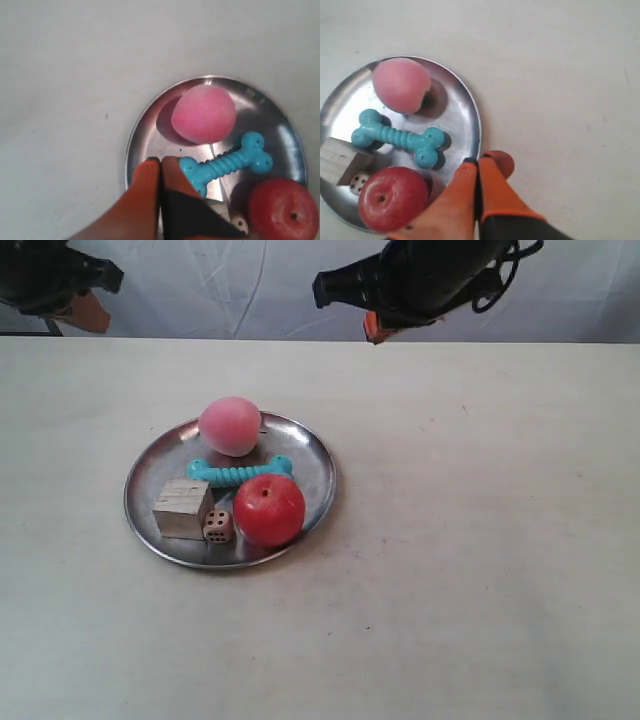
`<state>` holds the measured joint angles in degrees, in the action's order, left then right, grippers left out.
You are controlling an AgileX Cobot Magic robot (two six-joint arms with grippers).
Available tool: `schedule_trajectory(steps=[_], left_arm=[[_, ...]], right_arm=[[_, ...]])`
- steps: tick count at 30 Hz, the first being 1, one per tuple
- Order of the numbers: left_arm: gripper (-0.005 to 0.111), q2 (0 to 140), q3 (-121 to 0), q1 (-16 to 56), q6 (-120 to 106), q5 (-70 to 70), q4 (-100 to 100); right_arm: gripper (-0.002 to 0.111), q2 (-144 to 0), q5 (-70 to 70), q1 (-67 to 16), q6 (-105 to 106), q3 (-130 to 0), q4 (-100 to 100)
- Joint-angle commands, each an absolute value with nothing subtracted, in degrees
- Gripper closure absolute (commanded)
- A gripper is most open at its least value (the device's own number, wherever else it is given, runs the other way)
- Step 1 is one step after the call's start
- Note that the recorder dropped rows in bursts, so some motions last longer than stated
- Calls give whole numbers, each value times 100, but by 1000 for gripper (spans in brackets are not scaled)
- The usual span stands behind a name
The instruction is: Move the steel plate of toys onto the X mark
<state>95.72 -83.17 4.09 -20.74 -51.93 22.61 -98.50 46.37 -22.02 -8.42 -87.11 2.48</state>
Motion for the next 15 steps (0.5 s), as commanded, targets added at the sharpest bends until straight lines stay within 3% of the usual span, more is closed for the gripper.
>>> schedule_trajectory(steps=[1,6,15], left_arm=[[106,7987,-7031,415,-2505,-3908,2884],[106,6255,-5753,425,-3882,-2968,4300],[106,4851,-3985,425,-4363,-2820,4438]], right_arm=[[109,-8437,4308,-2583,-1098,-7608,-244],[109,-6795,3576,-2742,-1444,-6109,-244],[109,-4710,2902,-2742,-1933,-3794,-244]])
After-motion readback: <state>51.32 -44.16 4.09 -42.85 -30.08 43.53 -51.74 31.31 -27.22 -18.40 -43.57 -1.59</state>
